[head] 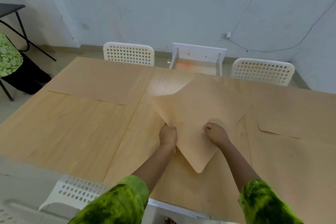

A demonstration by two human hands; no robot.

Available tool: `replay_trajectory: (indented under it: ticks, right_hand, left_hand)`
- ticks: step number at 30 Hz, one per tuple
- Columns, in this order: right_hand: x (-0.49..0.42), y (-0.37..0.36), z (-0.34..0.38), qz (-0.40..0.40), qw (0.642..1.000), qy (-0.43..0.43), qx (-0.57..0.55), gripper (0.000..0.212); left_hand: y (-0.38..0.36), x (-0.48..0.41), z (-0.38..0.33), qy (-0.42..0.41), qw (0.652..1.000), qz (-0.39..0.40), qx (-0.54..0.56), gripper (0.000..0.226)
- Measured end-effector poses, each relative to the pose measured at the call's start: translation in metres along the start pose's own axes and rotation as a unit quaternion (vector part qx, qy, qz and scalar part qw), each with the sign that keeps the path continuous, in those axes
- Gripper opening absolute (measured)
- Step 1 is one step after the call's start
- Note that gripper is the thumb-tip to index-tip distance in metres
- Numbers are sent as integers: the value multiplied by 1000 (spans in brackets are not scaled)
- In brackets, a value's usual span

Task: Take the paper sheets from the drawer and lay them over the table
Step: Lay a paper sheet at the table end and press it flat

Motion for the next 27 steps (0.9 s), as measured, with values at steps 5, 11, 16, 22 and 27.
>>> replay_trajectory:
  ticks: [5, 11, 16, 22, 27]
  right_hand:
    - [-19, 33, -17, -58, 995, -41, -69, 39]
    - [-51, 59, -31, -82, 994, -76, -16, 44]
    - [-46, 46, -20, -57, 980, -118, -146, 54]
    - [6, 3, 45, 21, 938, -120, -324, 19]
    - [58, -37, 108, 61, 907, -87, -408, 14]
  left_hand:
    - [11, -6, -48, -119, 990, 70, 25, 36]
    - [80, -19, -110, -105, 979, 103, 139, 30]
    - [159, -29, -137, -72, 977, 113, 168, 26]
    - [261, -29, -157, -40, 982, 98, 159, 23]
    - [342, -16, -180, -34, 988, 103, 110, 19]
Point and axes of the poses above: each hand's wrist, its own x-axis away from the middle knuckle, its own y-axis out of the back of the hand, z = x × y, the point moved 8 cm from there along -x, towards the middle knuckle, and after that the axes turned 15 degrees about x, right-handed, at the moved point
